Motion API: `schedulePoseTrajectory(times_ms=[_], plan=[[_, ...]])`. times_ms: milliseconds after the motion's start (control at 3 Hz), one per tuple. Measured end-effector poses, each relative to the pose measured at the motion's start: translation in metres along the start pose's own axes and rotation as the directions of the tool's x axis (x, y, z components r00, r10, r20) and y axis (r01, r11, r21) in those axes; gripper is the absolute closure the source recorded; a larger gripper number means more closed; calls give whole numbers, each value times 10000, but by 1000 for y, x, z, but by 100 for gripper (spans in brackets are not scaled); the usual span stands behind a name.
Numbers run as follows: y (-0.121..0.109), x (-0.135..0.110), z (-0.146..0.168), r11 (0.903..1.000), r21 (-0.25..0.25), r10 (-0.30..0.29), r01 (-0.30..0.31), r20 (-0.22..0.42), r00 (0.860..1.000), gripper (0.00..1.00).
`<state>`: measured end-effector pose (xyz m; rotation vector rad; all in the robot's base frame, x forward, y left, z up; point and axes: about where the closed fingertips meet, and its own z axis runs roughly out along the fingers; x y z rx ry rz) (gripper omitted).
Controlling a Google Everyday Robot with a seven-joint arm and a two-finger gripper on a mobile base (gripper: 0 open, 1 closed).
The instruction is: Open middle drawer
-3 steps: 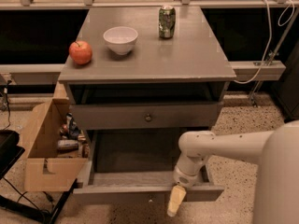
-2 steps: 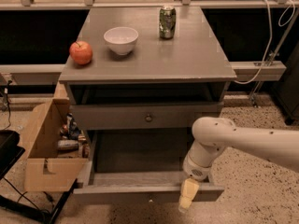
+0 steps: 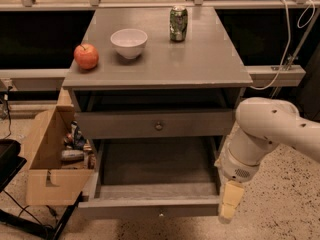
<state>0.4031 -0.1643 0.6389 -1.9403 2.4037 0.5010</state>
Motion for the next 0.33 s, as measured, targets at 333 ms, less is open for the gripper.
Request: schedulePoseTrajectory(times_ms=[333], plan=[[32, 14, -54, 9947, 784, -574, 669, -1177, 9914, 0]])
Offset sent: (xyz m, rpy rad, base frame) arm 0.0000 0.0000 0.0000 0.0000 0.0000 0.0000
